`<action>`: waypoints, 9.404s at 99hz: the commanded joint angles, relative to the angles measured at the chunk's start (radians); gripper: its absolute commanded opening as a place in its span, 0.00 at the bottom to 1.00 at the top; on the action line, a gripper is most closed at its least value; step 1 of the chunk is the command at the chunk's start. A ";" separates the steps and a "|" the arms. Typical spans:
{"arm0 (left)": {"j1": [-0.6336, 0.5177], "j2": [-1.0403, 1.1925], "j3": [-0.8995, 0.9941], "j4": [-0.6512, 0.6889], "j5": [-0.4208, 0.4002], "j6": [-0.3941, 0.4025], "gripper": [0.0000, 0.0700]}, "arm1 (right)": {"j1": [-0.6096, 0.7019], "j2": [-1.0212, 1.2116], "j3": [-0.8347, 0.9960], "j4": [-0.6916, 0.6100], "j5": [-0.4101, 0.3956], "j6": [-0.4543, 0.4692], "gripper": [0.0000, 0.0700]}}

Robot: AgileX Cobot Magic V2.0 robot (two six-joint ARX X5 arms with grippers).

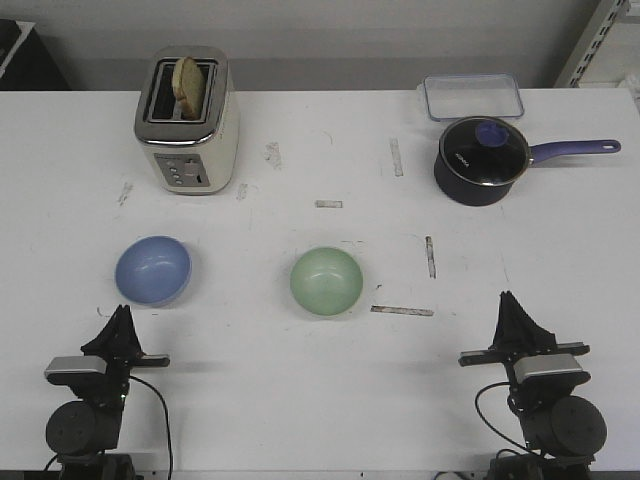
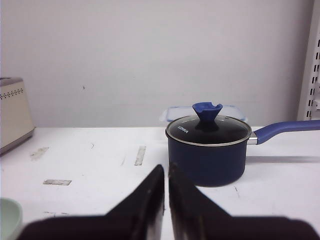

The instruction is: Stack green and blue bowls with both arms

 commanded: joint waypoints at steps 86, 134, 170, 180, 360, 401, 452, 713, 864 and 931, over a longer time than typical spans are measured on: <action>-0.001 0.540 0.610 -0.505 0.013 -0.052 0.00 | 0.001 0.000 0.011 0.011 -0.003 -0.008 0.01; 0.011 1.000 0.925 -0.792 0.140 -0.290 0.00 | 0.001 0.000 0.011 0.011 -0.003 -0.008 0.01; 0.175 1.259 1.139 -0.955 0.352 -0.290 0.48 | 0.001 0.000 0.011 0.011 -0.003 -0.008 0.01; 0.223 1.300 1.162 -0.954 0.352 -0.290 0.49 | 0.001 0.000 0.011 0.011 -0.003 -0.008 0.01; -0.043 1.636 1.461 -1.003 0.408 -0.246 0.00 | 0.001 0.000 0.011 0.011 -0.003 -0.008 0.01; -0.415 1.680 1.461 -0.721 0.457 -0.291 0.00 | 0.001 0.000 0.011 0.011 -0.003 -0.008 0.01; -0.521 1.769 1.461 -0.719 0.440 -0.287 0.20 | 0.001 0.000 0.011 0.011 -0.003 -0.008 0.01; -0.055 0.390 0.366 -0.034 0.063 0.065 0.00 | 0.001 0.000 0.011 0.011 -0.003 -0.008 0.01; -0.029 -0.002 -0.026 -0.054 0.017 0.106 0.00 | 0.001 0.000 0.011 0.011 -0.003 -0.008 0.01; -0.029 -0.002 -0.026 -0.055 -0.016 0.107 0.00 | 0.001 0.000 0.011 0.011 -0.003 -0.008 0.01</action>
